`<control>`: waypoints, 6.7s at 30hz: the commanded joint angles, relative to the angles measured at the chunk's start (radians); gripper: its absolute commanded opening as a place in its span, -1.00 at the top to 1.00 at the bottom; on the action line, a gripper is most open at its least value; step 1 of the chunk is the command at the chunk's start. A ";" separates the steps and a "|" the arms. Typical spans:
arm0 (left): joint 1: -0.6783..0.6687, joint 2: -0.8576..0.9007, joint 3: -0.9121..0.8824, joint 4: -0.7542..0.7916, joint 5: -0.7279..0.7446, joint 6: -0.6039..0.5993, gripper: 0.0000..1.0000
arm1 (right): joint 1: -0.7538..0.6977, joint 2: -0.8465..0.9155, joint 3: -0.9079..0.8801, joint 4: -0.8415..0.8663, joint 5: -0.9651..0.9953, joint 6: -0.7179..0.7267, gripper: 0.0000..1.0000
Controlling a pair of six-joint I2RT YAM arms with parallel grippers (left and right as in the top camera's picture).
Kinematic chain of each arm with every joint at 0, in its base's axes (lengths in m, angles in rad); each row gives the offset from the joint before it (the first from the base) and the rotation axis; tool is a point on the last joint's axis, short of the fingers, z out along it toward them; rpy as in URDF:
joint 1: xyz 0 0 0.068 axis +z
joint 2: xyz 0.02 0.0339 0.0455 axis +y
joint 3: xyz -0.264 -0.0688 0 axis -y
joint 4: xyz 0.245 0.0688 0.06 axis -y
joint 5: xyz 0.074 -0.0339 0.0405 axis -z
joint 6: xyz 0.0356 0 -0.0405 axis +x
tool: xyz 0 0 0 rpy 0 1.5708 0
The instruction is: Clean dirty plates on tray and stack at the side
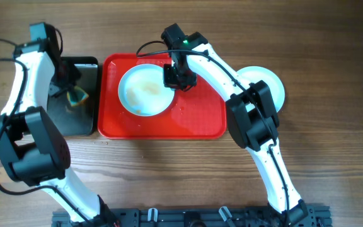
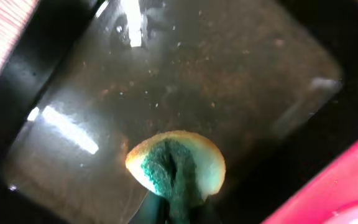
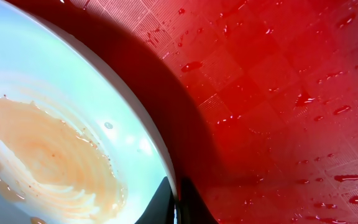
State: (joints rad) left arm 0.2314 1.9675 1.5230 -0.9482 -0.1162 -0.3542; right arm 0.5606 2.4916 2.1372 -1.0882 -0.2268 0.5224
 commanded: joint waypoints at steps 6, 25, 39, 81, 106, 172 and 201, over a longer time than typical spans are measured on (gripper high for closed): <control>-0.004 0.010 -0.052 0.055 -0.012 -0.020 0.09 | 0.003 0.037 -0.018 -0.002 0.047 -0.004 0.91; -0.005 -0.235 0.054 -0.102 0.114 -0.021 -1.00 | 0.010 -0.177 -0.015 -0.024 0.307 -0.108 0.91; -0.005 -0.237 0.054 -0.116 0.158 -0.021 -1.00 | -0.044 -0.222 -0.157 0.078 0.071 -0.079 0.00; -0.005 -0.237 0.054 -0.115 0.157 -0.020 -1.00 | 0.009 -0.590 -0.429 0.268 0.763 -0.176 0.91; -0.005 -0.237 0.054 -0.115 0.157 -0.021 -1.00 | 0.362 -0.617 -0.431 0.238 1.330 -0.257 0.91; -0.005 -0.237 0.054 -0.115 0.157 -0.020 -1.00 | -0.780 -1.470 -0.578 -0.315 -0.093 -0.365 -1.00; -0.005 -0.237 0.054 -0.115 0.157 -0.021 -1.00 | -0.511 -2.489 -2.128 1.209 0.003 -0.601 -1.00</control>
State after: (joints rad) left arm 0.2291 1.7298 1.5719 -1.0649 0.0288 -0.3759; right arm 0.0452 0.0402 0.0544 0.0937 -0.2447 -0.1078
